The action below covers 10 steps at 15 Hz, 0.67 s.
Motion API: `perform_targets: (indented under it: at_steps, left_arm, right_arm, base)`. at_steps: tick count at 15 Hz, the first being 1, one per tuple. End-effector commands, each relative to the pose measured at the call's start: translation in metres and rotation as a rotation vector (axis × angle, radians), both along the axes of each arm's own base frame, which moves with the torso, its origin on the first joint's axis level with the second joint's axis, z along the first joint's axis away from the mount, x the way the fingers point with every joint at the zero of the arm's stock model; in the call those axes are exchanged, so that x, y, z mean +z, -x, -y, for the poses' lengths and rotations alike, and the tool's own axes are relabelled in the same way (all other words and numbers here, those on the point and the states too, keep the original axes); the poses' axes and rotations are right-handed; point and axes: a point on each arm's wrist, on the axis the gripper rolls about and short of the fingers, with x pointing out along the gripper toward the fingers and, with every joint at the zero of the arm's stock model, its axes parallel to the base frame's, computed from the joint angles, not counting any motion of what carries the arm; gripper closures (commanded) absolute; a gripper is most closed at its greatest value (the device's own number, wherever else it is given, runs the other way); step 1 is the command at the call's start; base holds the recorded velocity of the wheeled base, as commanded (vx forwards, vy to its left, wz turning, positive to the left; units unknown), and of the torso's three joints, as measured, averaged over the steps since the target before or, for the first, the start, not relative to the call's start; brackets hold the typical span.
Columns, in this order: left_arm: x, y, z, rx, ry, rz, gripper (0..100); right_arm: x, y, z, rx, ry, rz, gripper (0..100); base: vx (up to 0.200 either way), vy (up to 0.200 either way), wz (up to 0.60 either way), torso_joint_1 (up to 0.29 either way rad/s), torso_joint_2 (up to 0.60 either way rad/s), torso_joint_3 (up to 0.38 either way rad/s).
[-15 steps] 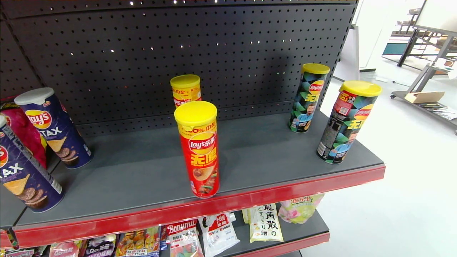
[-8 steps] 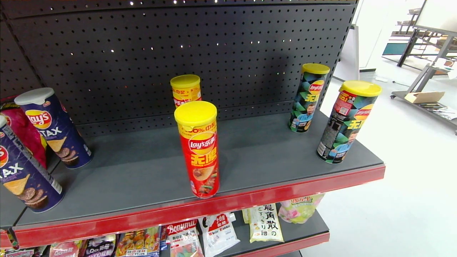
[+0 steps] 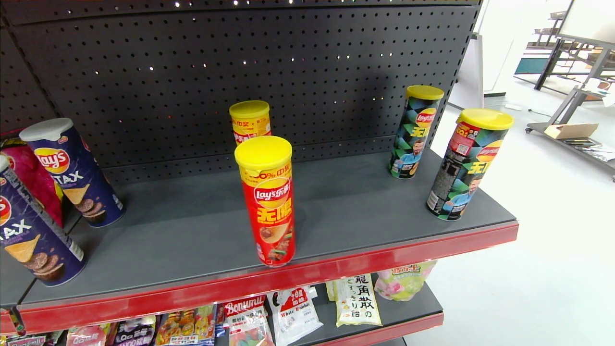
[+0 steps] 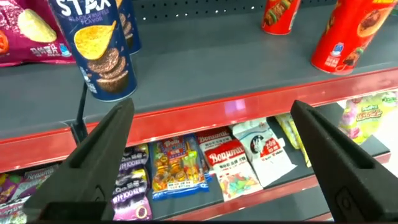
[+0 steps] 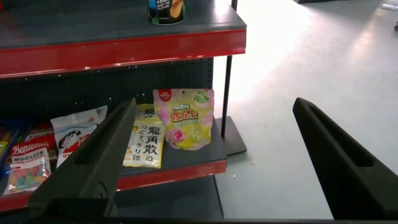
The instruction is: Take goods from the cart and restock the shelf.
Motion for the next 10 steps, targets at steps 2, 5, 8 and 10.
perform_targets:
  at_steps: [2, 5, 8, 10]
  left_arm:
    - [-0.0005, 0.0012, 0.0000, 0.000, -0.004, 0.009, 0]
    - [-0.0005, 0.0012, 0.0000, 0.000, -0.005, 0.009, 0]
    - [-0.0015, 0.0013, 0.0000, 0.000, -0.005, 0.009, 0]
    - [-0.0068, 0.0041, 0.0001, 0.000, -0.007, 0.028, 0]
  right_arm:
    - [0.0002, 0.0000, 0.0000, 0.000, 0.000, 0.002, 0]
    - [0.0002, 0.0000, 0.0000, 0.000, -0.002, 0.002, 0]
    - [0.0002, 0.0000, 0.0000, 0.000, -0.005, 0.002, 0]
    - [0.0002, 0.0000, -0.0001, 0.003, -0.003, 0.002, 0]
  base:
    - [0.000, 0.000, 0.60, -0.007, 0.00, 0.000]
    - [0.000, 0.000, 0.60, 0.010, 0.01, 0.002]
    - [0.000, 0.000, 0.20, -0.001, 0.00, 0.002]
    - [0.000, 0.000, 0.00, 0.000, 0.00, 0.000]
